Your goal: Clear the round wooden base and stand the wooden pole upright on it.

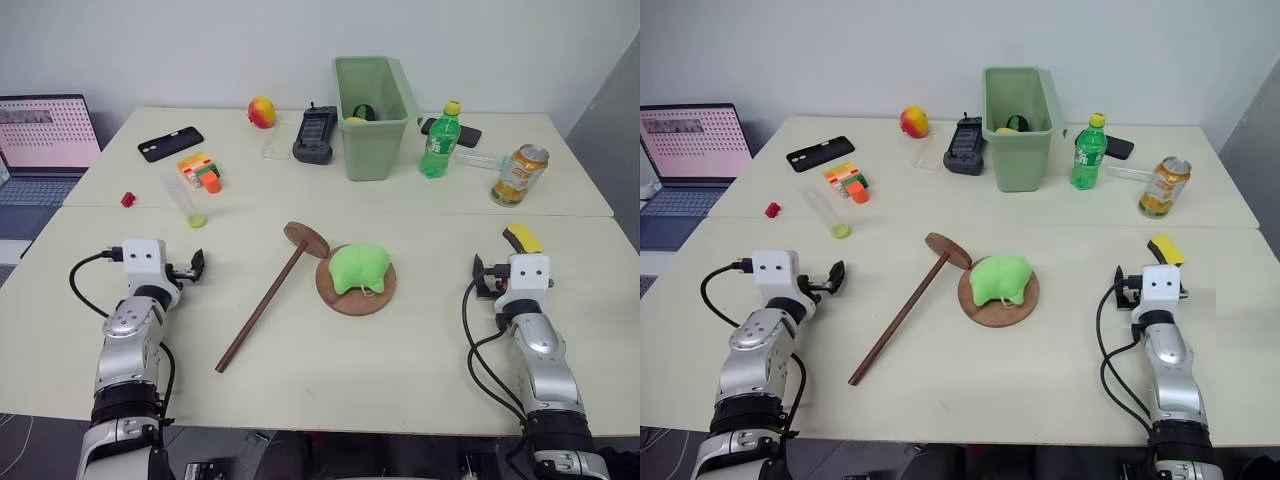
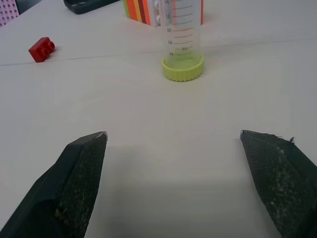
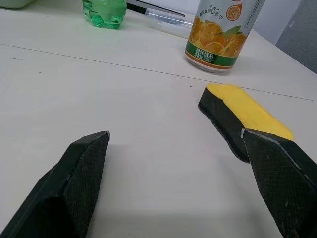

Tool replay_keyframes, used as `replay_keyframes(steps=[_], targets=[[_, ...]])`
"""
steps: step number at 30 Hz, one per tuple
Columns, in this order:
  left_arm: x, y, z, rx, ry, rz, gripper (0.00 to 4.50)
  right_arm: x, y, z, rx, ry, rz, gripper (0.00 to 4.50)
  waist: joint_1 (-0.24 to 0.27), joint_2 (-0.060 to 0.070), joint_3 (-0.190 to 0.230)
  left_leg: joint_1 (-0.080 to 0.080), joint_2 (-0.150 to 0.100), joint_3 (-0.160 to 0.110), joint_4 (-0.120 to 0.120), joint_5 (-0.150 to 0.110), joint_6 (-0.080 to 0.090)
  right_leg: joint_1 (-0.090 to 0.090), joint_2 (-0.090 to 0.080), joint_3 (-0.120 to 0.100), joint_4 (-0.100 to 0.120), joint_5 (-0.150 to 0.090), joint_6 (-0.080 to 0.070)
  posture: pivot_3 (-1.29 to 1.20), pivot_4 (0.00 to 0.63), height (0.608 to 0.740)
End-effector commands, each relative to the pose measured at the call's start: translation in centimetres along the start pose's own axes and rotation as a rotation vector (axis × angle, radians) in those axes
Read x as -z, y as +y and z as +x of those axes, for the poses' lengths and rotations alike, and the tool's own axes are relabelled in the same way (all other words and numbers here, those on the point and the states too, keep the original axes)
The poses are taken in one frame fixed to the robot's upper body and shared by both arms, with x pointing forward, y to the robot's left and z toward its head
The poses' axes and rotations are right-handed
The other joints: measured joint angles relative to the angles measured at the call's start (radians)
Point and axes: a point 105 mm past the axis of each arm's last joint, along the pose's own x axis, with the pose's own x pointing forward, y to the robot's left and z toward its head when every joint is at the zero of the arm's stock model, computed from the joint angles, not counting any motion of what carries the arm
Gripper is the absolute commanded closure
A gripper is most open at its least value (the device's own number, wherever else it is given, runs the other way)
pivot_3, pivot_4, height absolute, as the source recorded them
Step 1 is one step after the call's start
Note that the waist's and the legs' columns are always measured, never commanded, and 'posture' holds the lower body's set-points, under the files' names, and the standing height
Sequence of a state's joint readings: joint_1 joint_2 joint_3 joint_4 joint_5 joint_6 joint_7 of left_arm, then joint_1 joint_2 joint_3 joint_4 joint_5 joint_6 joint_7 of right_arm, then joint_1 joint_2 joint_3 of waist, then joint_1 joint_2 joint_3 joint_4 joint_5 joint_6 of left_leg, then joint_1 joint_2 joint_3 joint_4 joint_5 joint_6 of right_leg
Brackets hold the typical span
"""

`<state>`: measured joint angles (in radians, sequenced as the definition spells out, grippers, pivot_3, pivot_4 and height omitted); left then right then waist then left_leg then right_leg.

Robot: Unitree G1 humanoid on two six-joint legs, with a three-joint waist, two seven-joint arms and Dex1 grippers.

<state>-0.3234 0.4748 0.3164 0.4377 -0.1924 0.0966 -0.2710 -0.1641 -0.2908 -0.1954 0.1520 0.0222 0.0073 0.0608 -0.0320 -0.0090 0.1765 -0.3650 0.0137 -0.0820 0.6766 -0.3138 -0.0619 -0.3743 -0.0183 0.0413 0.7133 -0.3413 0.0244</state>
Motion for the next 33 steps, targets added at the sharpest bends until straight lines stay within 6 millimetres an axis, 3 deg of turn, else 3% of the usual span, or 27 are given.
replay_keyframes(steps=[1,13,20,23,29,32,33], targets=[[-1.9,1.1,0.0,-0.024,-0.064,0.014,0.00,-0.7,-0.2,-0.2,0.000,-0.030,-0.012,0.03,0.000,0.000,0.000,0.000,0.000,0.000,0.000,0.000,0.000,0.000,0.000,0.000,0.000,0.000,0.000,0.00,0.150,0.740],[-1.6,1.0,-0.4,0.010,-0.057,0.018,0.00,-1.6,-0.9,0.0,-0.021,-0.050,0.003,0.03,0.000,0.000,0.000,0.000,0.000,0.000,0.000,0.000,0.000,0.000,0.000,0.000,0.000,0.000,0.000,0.00,0.150,0.740],[-0.4,0.3,-0.2,0.040,-0.043,0.007,0.00,-2.5,1.0,-0.1,-0.127,-0.048,0.257,0.03,0.000,0.000,0.000,0.000,0.001,0.000,0.000,0.000,0.000,0.000,0.000,0.000,0.000,0.000,0.000,0.00,0.150,0.740],[-0.9,0.2,0.0,0.044,-0.071,-0.027,0.00,-4.0,1.5,-0.2,-0.161,-0.078,0.341,0.03,0.000,0.000,0.000,0.000,0.001,0.000,0.000,0.000,0.000,0.000,0.000,0.000,0.000,0.000,0.000,0.00,0.150,0.740],[-1.3,0.3,0.2,0.052,-0.076,-0.042,0.00,-4.3,1.3,-0.3,-0.166,-0.070,0.304,0.03,0.001,0.000,0.000,0.000,0.000,0.000,0.000,0.000,0.000,0.000,0.000,0.000,-0.001,0.000,0.000,0.00,0.150,0.740],[-2.5,-0.4,0.0,0.123,-0.085,-0.064,0.00,-5.4,2.4,-0.7,-0.264,-0.095,0.223,0.03,0.000,0.000,0.000,0.000,0.000,0.000,0.000,0.000,0.000,0.000,0.000,0.000,0.000,0.000,0.000,0.00,0.150,0.740],[-3.6,-1.7,-0.5,0.221,-0.089,-0.055,0.00,-6.2,3.4,-1.2,-0.360,-0.112,0.186,0.03,0.000,0.000,0.000,0.000,0.000,0.000,-0.001,0.000,0.000,-0.001,0.000,0.000,0.000,0.000,0.000,0.00,0.150,0.740]])
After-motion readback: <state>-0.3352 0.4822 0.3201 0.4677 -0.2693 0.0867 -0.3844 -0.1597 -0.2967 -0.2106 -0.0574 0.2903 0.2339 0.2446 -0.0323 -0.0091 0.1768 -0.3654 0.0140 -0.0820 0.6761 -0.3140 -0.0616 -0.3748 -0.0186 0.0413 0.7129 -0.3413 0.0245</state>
